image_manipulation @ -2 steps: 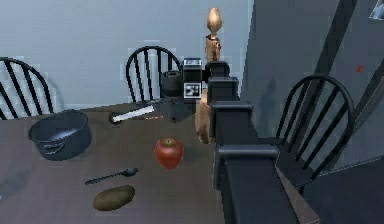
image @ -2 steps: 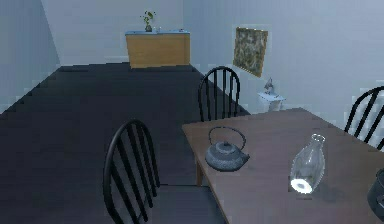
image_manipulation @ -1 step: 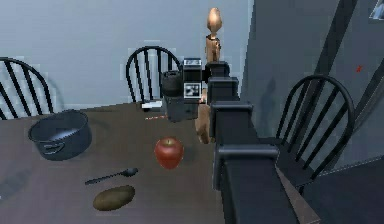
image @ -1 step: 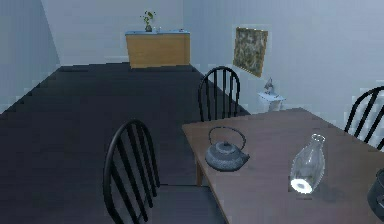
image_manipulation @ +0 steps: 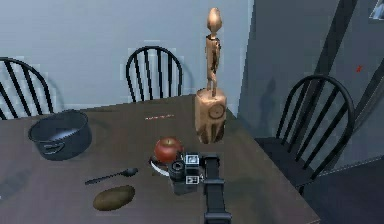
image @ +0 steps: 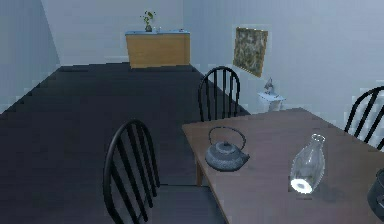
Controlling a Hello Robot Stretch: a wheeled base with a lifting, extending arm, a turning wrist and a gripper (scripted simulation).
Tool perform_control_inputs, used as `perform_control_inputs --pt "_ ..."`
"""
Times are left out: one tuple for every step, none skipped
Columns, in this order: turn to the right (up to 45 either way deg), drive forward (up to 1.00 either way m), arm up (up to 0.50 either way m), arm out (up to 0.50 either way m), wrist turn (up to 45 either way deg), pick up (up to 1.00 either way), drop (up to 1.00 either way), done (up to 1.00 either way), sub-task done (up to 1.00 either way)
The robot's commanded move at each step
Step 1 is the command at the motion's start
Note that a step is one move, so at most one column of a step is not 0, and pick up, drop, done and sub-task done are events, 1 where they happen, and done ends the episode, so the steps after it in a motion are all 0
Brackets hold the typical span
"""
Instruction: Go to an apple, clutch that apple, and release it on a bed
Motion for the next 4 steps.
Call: perform_control_inputs --pt "0.0 0.00 0.00 0.00 0.0 1.00 0.00 0.00 0.00" --pt "0.0 0.00 0.10 0.00 0.0 0.00 0.00 0.00 0.00" --pt "0.0 0.00 0.14 0.00 0.0 0.00 0.00 0.00 0.00" --pt "0.0 0.00 0.00 0.00 -45.0 0.00 0.00 0.00 0.00"
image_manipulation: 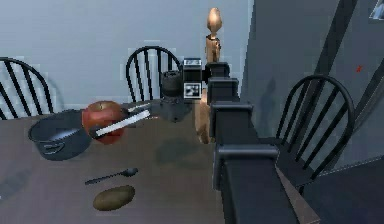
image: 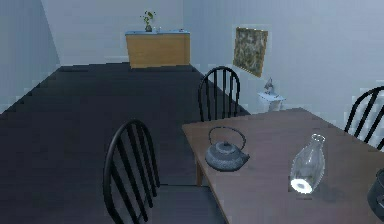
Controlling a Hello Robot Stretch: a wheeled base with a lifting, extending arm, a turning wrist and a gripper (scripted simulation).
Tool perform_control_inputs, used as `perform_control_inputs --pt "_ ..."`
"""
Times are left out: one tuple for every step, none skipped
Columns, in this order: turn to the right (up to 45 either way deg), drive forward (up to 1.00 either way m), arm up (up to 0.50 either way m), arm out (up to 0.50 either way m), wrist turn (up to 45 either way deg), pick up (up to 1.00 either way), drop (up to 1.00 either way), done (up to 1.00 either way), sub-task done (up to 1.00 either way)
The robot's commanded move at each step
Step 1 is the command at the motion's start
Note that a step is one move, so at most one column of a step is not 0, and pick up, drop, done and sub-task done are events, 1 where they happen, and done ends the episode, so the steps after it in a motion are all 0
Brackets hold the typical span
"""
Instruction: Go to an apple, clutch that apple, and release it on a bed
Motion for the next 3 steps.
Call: perform_control_inputs --pt "0.0 0.00 0.00 0.00 -45.0 0.00 0.00 0.00 0.00" --pt "0.0 0.00 0.00 0.00 -21.0 0.00 0.00 0.00 0.00" --pt "0.0 0.00 0.00 -0.24 0.0 0.00 0.00 0.00 0.00"
